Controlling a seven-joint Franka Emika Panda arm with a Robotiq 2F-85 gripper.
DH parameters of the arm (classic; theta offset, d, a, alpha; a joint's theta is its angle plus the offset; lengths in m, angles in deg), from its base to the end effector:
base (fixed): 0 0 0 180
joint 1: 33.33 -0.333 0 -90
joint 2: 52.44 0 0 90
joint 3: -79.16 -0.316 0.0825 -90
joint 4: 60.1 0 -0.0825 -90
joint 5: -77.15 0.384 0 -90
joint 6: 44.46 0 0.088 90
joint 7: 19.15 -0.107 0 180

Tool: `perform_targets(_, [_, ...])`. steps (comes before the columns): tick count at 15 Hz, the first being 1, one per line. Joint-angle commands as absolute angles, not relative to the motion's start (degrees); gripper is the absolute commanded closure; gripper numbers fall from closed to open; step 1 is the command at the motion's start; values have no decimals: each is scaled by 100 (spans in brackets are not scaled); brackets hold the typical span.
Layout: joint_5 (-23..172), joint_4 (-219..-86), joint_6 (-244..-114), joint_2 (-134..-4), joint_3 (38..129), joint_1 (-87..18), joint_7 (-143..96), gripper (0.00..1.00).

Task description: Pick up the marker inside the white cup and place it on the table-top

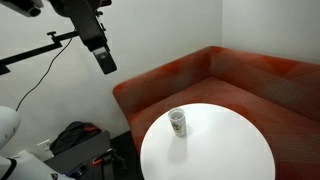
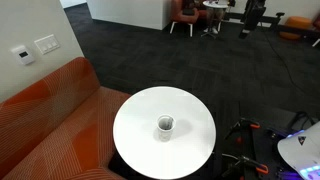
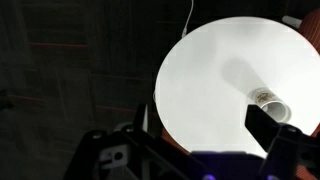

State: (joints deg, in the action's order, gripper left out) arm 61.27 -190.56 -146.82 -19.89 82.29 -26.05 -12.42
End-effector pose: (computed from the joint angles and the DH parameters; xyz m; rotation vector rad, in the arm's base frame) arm 0.3768 -0.0969 0.5750 2.8889 -0.0111 0.0597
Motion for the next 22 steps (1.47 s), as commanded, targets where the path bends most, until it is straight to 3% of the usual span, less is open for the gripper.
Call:
perform_targets(1, [6087,-19042,-14659,-1991,8299,-2699,-1280,0])
perform_targets(13, [5744,-18829,-14808,-2300,7887,-2944,-1350,0])
perform_targets(22, [5800,-18494,-15257,-3546,7566,-3510,-1182,0])
